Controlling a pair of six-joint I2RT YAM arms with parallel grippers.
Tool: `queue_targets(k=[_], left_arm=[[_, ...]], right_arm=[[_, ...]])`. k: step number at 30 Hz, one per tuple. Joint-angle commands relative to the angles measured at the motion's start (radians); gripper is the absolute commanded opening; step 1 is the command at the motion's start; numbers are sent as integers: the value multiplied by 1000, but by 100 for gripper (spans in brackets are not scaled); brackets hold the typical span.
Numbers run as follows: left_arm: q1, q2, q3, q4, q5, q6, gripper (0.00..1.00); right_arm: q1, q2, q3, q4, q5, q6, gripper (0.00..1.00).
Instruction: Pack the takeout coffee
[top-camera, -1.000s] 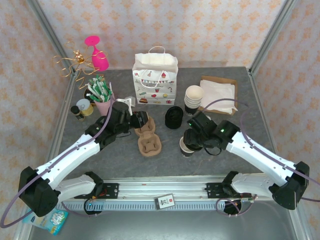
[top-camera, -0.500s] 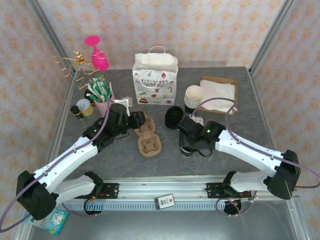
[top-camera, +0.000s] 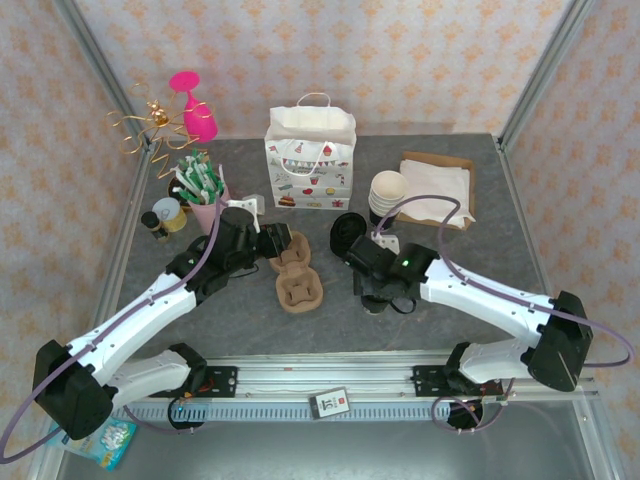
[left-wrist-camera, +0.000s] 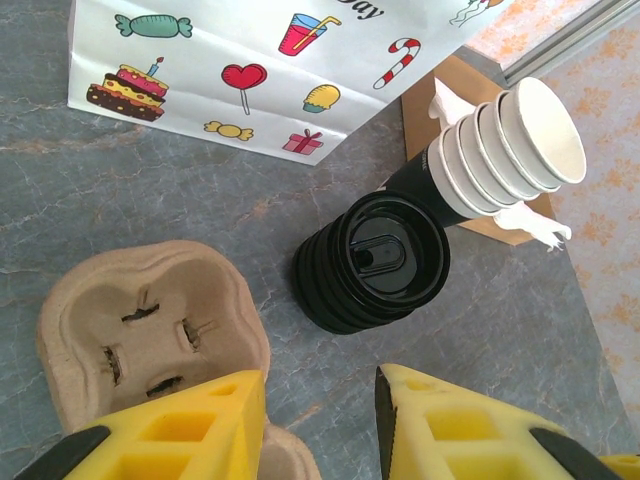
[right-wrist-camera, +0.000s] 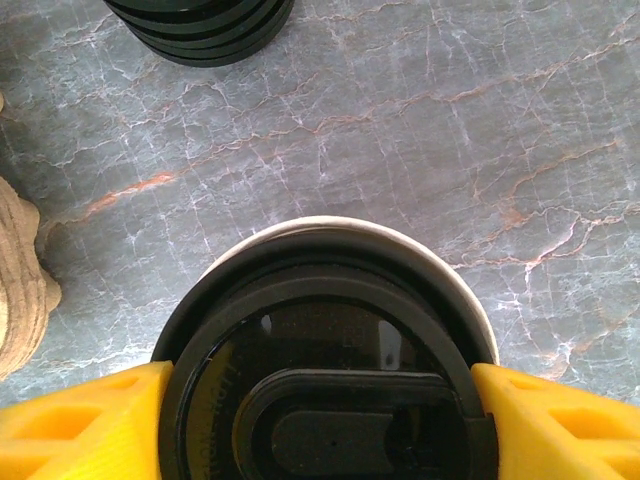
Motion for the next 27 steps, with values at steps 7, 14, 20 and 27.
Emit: queue_targets(k=[7, 14, 20, 27], left_arm=[[-4, 12, -4, -11, -11, 17, 36], [-4, 13, 0, -19, -20, 19, 36], [-4, 15, 2, -23, -22, 18, 36], [-4, 9, 1, -27, -29, 20, 36]], right_arm=[[11, -14, 28, -78, 75, 17, 73], [11, -35, -21, -50, 48, 25, 74], [13, -34, -26, 39, 5, 12, 74], [12, -24, -43, 41, 15, 9, 74]])
